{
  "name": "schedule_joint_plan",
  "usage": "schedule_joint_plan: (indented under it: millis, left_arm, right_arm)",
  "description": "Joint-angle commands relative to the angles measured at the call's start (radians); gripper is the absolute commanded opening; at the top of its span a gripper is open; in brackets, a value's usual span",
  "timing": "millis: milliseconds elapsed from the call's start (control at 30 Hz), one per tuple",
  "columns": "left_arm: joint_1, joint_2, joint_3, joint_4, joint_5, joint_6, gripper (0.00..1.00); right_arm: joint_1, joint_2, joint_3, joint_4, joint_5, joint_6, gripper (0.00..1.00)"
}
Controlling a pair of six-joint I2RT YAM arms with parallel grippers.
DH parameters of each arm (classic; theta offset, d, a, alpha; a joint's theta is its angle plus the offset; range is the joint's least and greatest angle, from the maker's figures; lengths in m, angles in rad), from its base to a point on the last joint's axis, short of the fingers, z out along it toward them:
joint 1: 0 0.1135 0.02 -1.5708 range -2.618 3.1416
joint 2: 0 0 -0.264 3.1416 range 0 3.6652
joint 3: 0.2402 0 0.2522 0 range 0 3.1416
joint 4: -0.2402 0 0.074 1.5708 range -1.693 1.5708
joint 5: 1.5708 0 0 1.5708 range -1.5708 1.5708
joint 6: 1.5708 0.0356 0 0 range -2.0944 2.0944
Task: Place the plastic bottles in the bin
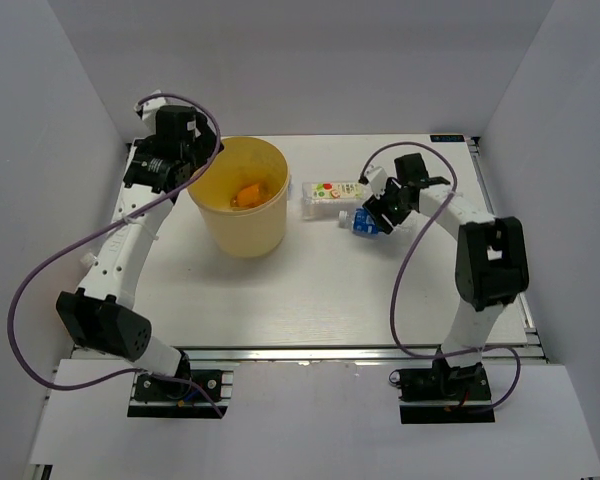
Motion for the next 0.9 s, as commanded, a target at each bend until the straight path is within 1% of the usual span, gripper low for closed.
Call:
schedule_joint_plan:
  millis: [0,33,67,133,200,267,300,400,467,500,600,633,667,733,867]
  left_arm:
    - [0.003,-0.136,-0.089,-0.075,-0.214,-0.105,0.98]
    - [0.005,-0.178,-0.121,-0.080,-0.240,-0.121,0.98]
    - [0.010,-0.196,-0.181,-0.089,-0.261,-0.156,0.98]
    - [0.017,-0.231,-0.224,-0.111,-0.305,-0.185,0.98]
    - [0.023,-0.274,-0.272,-0.160,-0.359,-0.245,0.98]
    - [0.025,-0.317,-0.316,-0.211,-0.392,-0.302,0.98]
    - [0.025,-0.331,-0.330,-0.232,-0.418,-0.323,0.98]
    - [0.025,-0.378,-0.379,-0.272,-0.416,-0.340,0.98]
    - [0.025,-0.403,-0.395,-0.308,-0.414,-0.337,0.98]
    - [0.026,-0.409,-0.399,-0.327,-0.419,-0.337,0.98]
    - [0.026,-0.436,-0.410,-0.402,-0.454,-0.353,0.98]
    - [0.027,-0.444,-0.416,-0.425,-0.465,-0.357,0.98]
    - [0.027,-0.456,-0.424,-0.428,-0.466,-0.354,0.98]
    - [0.025,-0.479,-0.442,-0.443,-0.466,-0.356,0.98]
    - [0.025,-0.509,-0.458,-0.453,-0.475,-0.360,0.98]
  right_arm:
    - [-0.009,0.133,0.121,-0.085,-0.081,0.028,0.66]
    - [-0.009,0.158,0.144,-0.132,-0.099,0.033,0.63]
    - [-0.009,0.181,0.179,-0.152,-0.118,0.042,0.58]
    - [-0.008,0.214,0.186,-0.178,-0.162,0.051,0.55]
    - [-0.003,0.192,0.138,-0.163,-0.196,0.051,0.55]
    - [0.000,0.159,0.085,-0.111,-0.208,0.059,0.55]
    - [0.003,0.129,0.037,-0.100,-0.229,0.062,0.55]
    - [0.011,0.098,-0.014,-0.073,-0.250,0.080,0.60]
    - [0.023,0.098,-0.023,-0.059,-0.247,0.091,0.67]
    - [0.026,0.102,-0.027,-0.056,-0.245,0.094,0.69]
    - [0.043,0.119,-0.029,-0.034,-0.208,0.123,0.69]
    - [0.047,0.121,-0.037,-0.025,-0.195,0.140,0.78]
    - [0.055,0.121,-0.043,-0.019,-0.179,0.146,0.83]
    - [0.064,0.116,-0.061,0.005,-0.171,0.166,0.84]
    - [0.090,0.095,-0.084,0.064,-0.144,0.194,0.82]
